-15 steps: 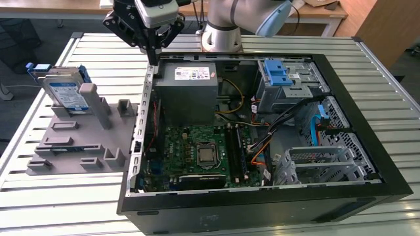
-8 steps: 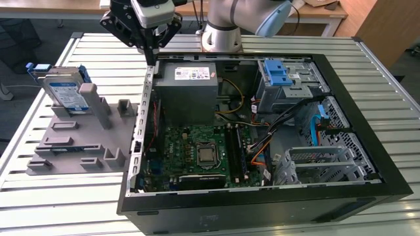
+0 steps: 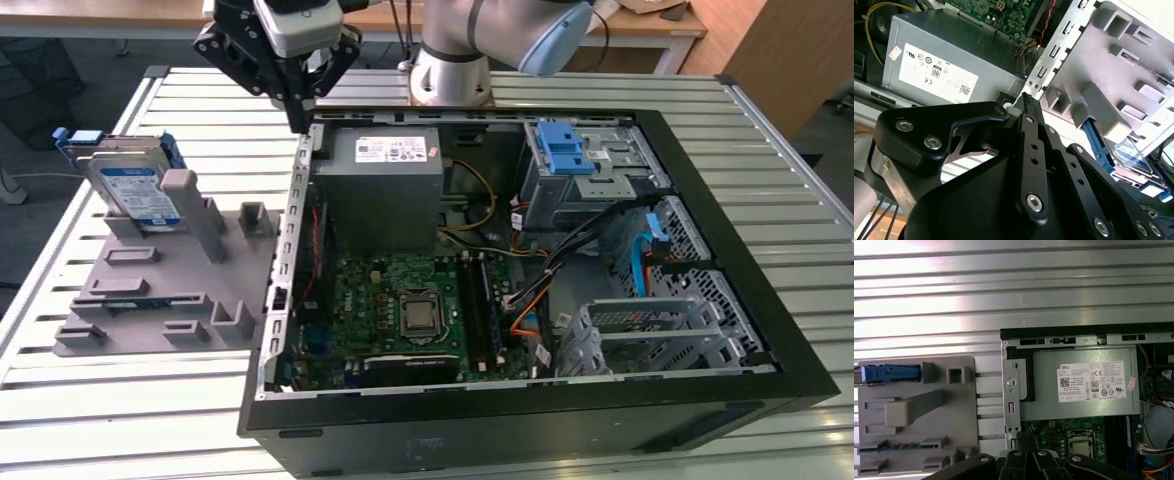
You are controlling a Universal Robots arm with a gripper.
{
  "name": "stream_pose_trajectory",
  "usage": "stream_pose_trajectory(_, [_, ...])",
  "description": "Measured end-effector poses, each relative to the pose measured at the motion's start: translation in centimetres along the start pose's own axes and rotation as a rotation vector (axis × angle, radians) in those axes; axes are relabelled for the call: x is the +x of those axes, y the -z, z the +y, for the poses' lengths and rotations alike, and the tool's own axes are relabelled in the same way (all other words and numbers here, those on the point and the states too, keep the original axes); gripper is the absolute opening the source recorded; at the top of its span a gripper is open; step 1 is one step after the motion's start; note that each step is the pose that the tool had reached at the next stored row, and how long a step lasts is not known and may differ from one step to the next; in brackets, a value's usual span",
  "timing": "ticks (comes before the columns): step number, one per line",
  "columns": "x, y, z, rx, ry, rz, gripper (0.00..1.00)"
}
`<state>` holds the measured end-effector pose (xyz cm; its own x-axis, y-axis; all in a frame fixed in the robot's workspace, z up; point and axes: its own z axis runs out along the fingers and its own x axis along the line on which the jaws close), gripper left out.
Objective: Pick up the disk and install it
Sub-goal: 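Reach for the disk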
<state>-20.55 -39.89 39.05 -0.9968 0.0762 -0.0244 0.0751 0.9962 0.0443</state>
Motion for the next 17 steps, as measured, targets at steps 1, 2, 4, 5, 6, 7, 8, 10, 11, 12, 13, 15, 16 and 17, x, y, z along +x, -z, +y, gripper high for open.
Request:
stream_pose_trajectory(1, [0.08, 0.00, -0.01, -0.0001, 0.000, -0.0001, 0.11])
stream_pose_trajectory(2, [0.16, 0.00, -0.01, -0.0001, 0.000, 0.0000, 0.11])
stream_pose_trajectory(4, [0.33, 0.00, -0.02, 0.0000, 0.000, 0.0000, 0.11])
stream_pose_trajectory(5, [0.41, 0.00, -0.03, 0.0000, 0.000, 0.0000, 0.11])
stream_pose_trajectory(6, [0.50, 0.00, -0.04, 0.0000, 0.000, 0.0000, 0.11])
stream_pose_trajectory(7, [0.57, 0.00, -0.04, 0.0000, 0.000, 0.0000, 0.11])
stream_pose_trajectory(8, [0.60, 0.00, -0.04, -0.0001, 0.000, -0.0001, 0.11])
stream_pose_trajectory(10, [0.61, 0.00, -0.04, -0.0001, 0.000, 0.0000, 0.11])
stream_pose_trajectory(11, [0.61, 0.00, -0.04, -0.0001, 0.000, 0.0000, 0.11])
stream_pose_trajectory(12, [0.61, 0.00, -0.04, 0.0000, 0.000, 0.0000, 0.11])
stream_pose_trajectory(13, [0.61, 0.01, -0.05, 0.0001, 0.000, 0.0000, 0.11])
stream_pose_trajectory(15, [0.62, 0.00, -0.05, -0.0001, 0.000, 0.0000, 0.11])
stream_pose_trajectory(16, [0.63, 0.00, -0.05, 0.0000, 0.000, 0.0000, 0.11])
stream_pose_trajectory(17, [0.65, 0.00, -0.05, 0.0000, 0.000, -0.0001, 0.11])
